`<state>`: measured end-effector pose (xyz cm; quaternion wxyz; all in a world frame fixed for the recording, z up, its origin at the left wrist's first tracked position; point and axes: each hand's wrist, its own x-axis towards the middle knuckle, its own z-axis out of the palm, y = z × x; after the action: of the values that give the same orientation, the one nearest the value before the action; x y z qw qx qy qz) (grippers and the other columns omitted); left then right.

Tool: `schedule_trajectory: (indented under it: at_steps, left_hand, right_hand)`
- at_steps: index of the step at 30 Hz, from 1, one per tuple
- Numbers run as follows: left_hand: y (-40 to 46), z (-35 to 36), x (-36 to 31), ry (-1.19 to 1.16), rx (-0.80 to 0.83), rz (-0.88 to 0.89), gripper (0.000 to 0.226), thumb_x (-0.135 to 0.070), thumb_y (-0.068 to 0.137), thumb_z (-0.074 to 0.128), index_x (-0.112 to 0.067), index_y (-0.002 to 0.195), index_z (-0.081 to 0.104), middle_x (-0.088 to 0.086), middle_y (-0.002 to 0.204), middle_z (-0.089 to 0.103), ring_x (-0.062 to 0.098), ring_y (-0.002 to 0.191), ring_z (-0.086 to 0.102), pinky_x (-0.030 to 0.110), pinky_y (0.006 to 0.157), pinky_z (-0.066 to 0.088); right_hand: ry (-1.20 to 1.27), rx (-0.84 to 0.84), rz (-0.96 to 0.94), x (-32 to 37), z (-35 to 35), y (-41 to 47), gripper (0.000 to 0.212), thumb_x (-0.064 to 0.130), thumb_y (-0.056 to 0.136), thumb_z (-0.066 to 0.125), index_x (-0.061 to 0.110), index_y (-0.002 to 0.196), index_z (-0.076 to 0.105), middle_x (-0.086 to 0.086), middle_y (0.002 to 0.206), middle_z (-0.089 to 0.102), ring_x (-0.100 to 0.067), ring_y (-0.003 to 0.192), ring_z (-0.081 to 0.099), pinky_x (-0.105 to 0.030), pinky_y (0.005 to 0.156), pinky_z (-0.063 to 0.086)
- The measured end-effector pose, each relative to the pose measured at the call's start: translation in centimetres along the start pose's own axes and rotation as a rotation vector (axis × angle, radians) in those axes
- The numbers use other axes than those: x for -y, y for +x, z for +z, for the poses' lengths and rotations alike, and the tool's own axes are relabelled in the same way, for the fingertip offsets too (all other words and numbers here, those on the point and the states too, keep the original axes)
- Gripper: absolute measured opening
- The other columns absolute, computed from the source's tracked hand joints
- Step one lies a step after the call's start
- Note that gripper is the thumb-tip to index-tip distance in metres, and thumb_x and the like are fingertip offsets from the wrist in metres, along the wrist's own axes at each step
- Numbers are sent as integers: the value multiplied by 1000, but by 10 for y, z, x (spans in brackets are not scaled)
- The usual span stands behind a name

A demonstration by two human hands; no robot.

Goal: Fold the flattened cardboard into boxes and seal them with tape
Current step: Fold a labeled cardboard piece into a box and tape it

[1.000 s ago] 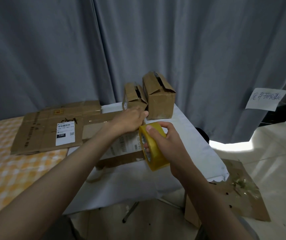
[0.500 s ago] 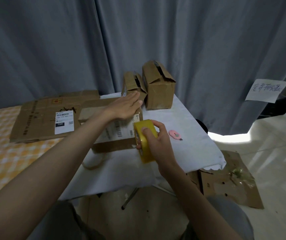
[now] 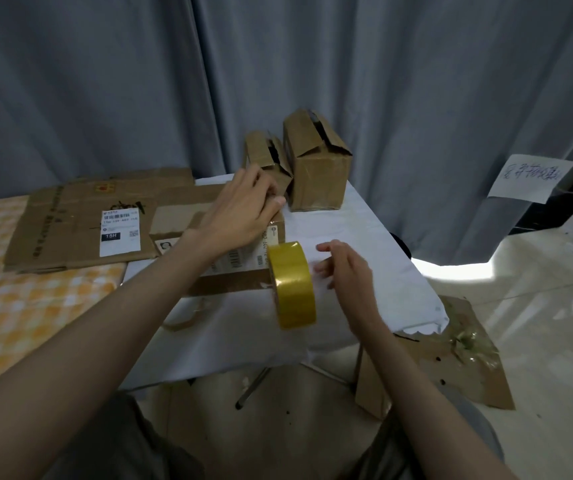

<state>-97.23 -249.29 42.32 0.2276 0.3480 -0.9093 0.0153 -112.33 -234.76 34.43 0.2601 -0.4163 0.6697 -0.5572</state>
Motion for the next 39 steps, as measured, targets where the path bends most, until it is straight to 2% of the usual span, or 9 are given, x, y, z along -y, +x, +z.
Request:
schedule_trajectory:
  at_steps: [4,7,10,12,15,19,23,31,39]
  left_hand:
    - [-12,-13,-5,26,7,102,39,-52,101,36,-21,116,54,-4,115,48,12,100,47,32,81,44]
    - [-21,-28,-11,58,65,123,56,-65,96,32,-23,127,52,-4,121,51,11,102,49,27,78,38]
    - [-32,-40,-20,22,177,57,71,-78,88,35,-25,135,46,-6,129,48,10,105,49,28,79,41]
    - [-42,-42,-26,6,287,-6,92,-86,79,39,-26,148,34,-6,145,37,15,122,45,33,93,45]
    - [-58,-43,-34,45,400,-84,121,-93,64,42,-26,159,5,-10,165,4,21,149,13,42,116,24]
    - [-57,-45,-38,19,412,-111,119,-82,70,52,-25,159,-3,-10,165,-6,15,150,-3,30,114,0]
    - [-36,-40,-16,-25,494,-153,124,-91,60,51,-32,158,2,-18,163,-2,28,152,3,55,115,22]
    - [-29,-33,-1,-50,500,-113,141,-105,42,41,-33,158,3,-22,161,2,24,151,8,52,117,25]
    - [-30,-35,-6,-70,498,-85,130,-88,56,56,-26,159,6,-15,162,5,20,150,9,43,117,18]
  right_hand:
    - [-687,0,-17,-50,-16,63,32,17,100,47,17,127,64,-17,124,57,-41,113,48,-40,92,38]
    - [-934,80,-18,-64,-16,75,26,16,100,46,19,115,67,-15,115,55,-38,105,43,-39,80,39]
    - [-867,61,-38,-68,-17,78,18,15,96,57,16,110,67,-14,111,59,-35,104,50,-39,82,43]
    - [-789,67,-34,-67,-19,77,20,15,93,60,15,113,65,-14,113,56,-35,99,56,-40,84,47]
    - [-676,54,-61,-59,-22,70,18,20,98,56,16,114,65,-12,115,50,-27,86,58,-33,80,44]
    - [-324,-74,-319,-27,-24,55,4,23,99,56,19,99,58,-2,95,62,-16,77,61,-35,71,53]
    - [80,13,-428,19,-29,33,21,15,93,70,10,109,56,3,100,61,-22,83,71,-32,72,59]
    - [-200,199,-898,49,-12,30,14,4,89,70,6,102,76,-2,101,74,-10,95,70,-29,80,58]
    - [-293,223,-917,44,-7,35,16,9,89,72,9,104,77,1,103,76,-10,96,70,-32,81,58]
